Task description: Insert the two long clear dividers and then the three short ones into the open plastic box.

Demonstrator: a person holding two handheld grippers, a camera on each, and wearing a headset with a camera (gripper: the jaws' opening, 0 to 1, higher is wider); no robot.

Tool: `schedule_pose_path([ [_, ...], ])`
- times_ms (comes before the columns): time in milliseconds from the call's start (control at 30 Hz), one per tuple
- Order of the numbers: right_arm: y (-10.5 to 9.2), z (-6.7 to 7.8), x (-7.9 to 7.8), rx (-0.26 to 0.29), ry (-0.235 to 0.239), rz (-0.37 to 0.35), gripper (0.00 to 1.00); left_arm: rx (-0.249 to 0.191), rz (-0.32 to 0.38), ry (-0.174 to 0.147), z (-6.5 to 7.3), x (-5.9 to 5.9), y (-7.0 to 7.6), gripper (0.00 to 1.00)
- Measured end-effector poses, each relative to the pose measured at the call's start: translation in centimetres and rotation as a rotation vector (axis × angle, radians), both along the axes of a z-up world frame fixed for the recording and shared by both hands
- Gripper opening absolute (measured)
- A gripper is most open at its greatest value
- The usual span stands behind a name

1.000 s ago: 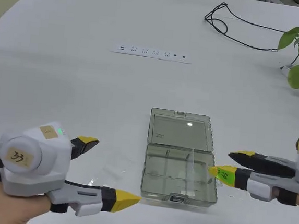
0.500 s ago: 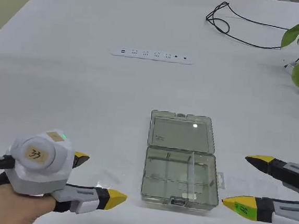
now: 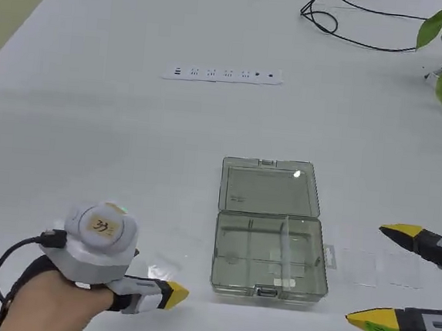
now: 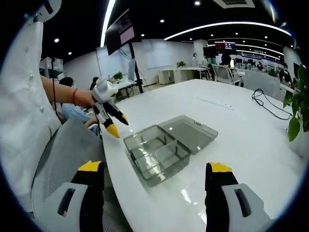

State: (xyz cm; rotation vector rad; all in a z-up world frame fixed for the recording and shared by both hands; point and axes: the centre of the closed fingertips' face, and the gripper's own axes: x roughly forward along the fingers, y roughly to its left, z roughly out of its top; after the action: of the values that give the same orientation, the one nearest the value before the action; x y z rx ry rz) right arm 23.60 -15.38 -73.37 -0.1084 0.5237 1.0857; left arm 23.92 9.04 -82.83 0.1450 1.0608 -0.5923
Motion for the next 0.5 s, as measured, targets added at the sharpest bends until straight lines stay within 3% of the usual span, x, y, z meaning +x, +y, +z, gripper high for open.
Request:
schedule_pose_path([
  [167,-0.3,0.0,-0.1,0.010,-0.002,-0.014,0.86,0.049,0.009,0.014,-0.7,0.3,0.3,0.57],
  [333,-0.7,0.1,0.1,0.020,-0.008,-0.031,0.85,0.084,-0.003,0.049,-1.6,0.0,0.4,0.52],
  [500,-1.2,0.2,0.1,0.031,-0.010,-0.051,0.85,0.105,-0.013,0.050,-1.8,0.2,0.2,0.52],
])
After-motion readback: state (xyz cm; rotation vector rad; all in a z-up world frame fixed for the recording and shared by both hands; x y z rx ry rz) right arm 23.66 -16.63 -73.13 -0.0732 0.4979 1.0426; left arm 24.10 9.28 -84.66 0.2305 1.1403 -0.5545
